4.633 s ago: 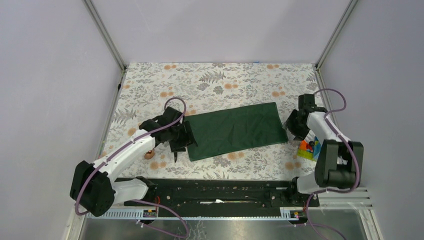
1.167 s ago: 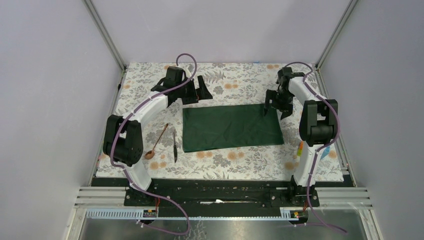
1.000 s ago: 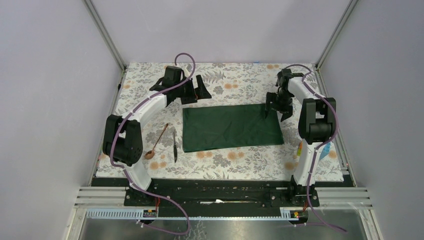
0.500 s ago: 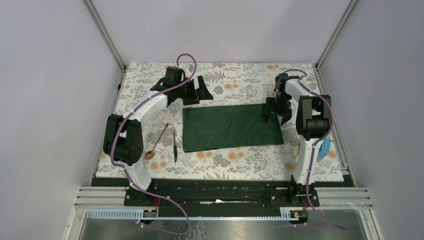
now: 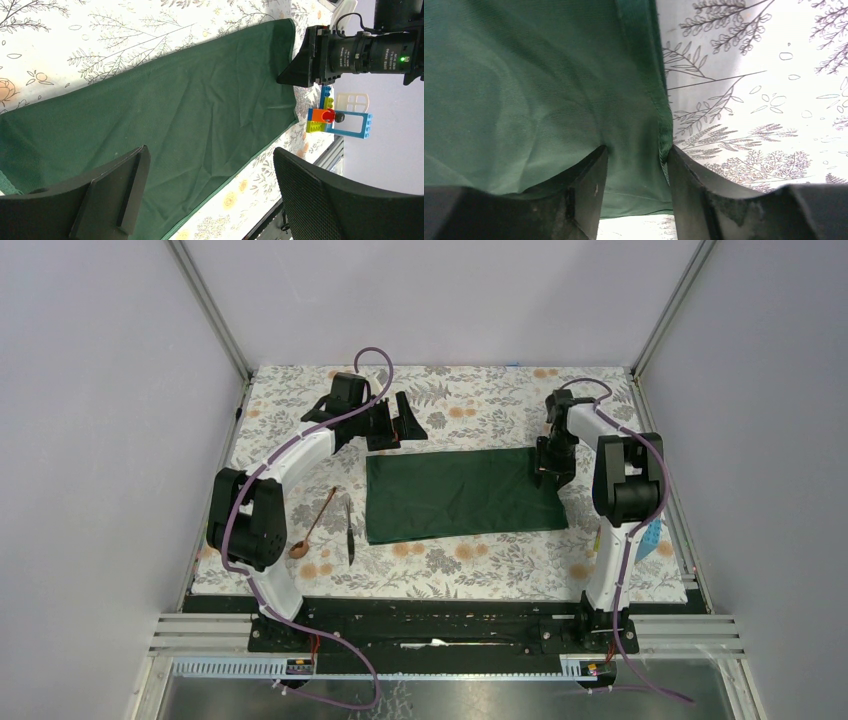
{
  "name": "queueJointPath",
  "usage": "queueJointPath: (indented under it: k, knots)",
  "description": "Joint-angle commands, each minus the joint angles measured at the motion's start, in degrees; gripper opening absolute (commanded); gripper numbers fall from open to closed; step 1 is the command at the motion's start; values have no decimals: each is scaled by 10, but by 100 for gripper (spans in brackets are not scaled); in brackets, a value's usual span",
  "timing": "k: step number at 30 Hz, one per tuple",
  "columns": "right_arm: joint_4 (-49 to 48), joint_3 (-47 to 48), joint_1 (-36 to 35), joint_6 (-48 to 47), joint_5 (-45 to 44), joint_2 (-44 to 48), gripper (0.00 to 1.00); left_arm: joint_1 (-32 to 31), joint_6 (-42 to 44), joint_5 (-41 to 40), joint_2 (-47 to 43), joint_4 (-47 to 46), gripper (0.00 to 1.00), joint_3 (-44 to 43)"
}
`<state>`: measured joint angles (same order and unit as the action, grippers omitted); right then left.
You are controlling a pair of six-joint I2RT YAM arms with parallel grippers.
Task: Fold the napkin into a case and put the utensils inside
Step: Pick up the rectangle-folded napkin from the center of the board, then fold the rectangle-folded napkin at the center of the board.
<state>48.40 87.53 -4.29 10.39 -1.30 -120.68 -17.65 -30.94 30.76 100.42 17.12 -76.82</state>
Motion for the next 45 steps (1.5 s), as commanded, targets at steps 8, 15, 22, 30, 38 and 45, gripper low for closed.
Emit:
queueJointPath:
  k: [8,15,22,30,38,45]
  knots:
    - [-51,-30,-18,-16,-57,-32,15,0,1,14,-13,-20,99,-12]
    - [-17,-1,-14,-38,-156,-20,0,0,-2,16,-15,-22,99,-11]
    - [10,53,-13,-66,-252,-12,0,0,-3,14,-18,-24,99,-7]
    - [6,31,-46,-49,-134,49,0,0,-2,4,-29,-24,99,-5]
    - [-56,15,-123,-1,117,58,0,11,16,-28,-41,-6,99,-12]
    - [-84,40,-206,50,183,25,0,24,15,-29,-42,-6,99,-11]
